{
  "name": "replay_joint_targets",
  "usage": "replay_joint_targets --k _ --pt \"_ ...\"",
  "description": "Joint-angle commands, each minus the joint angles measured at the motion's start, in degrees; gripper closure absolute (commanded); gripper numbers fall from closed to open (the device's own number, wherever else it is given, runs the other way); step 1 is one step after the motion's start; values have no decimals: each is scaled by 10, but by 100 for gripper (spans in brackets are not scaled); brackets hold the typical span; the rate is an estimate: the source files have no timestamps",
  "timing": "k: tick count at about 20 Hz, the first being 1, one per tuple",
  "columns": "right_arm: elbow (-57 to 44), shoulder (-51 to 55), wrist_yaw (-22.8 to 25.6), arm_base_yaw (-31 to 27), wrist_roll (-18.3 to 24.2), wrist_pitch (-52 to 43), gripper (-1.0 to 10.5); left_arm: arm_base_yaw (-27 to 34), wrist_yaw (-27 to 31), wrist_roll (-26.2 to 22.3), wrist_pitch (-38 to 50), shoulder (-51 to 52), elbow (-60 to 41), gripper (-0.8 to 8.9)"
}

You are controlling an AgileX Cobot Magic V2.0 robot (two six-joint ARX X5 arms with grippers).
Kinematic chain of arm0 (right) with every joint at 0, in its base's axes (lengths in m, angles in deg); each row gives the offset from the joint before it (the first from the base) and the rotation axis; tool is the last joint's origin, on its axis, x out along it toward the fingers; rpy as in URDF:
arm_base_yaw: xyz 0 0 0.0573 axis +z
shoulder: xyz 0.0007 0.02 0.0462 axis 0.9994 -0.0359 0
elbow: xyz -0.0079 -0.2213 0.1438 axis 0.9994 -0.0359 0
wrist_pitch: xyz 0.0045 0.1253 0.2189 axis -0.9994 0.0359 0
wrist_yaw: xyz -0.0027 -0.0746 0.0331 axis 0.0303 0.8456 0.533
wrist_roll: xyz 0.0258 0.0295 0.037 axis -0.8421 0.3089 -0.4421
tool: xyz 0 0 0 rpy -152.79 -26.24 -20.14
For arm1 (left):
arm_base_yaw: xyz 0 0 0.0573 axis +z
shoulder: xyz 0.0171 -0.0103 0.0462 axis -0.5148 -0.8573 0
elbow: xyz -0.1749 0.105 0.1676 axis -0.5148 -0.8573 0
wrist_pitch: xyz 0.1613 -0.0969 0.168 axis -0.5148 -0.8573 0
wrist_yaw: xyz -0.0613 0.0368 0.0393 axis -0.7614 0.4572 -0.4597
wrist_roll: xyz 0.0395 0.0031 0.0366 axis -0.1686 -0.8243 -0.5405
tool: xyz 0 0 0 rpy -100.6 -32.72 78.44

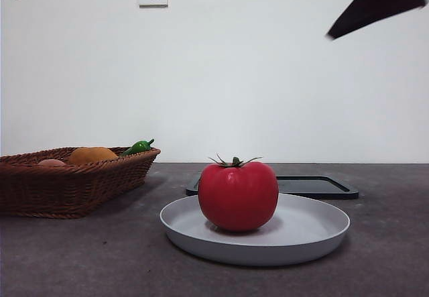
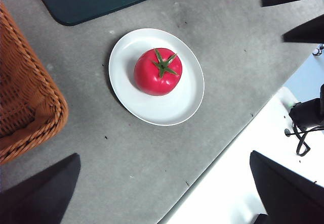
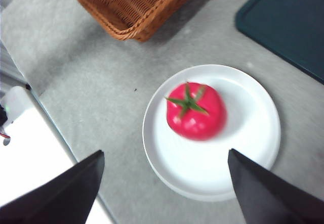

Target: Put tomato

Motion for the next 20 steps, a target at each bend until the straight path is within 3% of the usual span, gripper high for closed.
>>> replay_joint_targets --k 1,6,14,20 --pt "13 -37 17 19 3 -27 554 -2 -2 -5 3 -3 13 283" --pt "13 -104 49 44 5 -67 483 -2 -2 -5 3 -3 13 283" --pt "13 -184 61 71 5 -123 482 -2 -2 -5 3 -3 13 283" --pt "13 -246 126 106 7 -155 456 -2 -2 -5 3 -3 13 283"
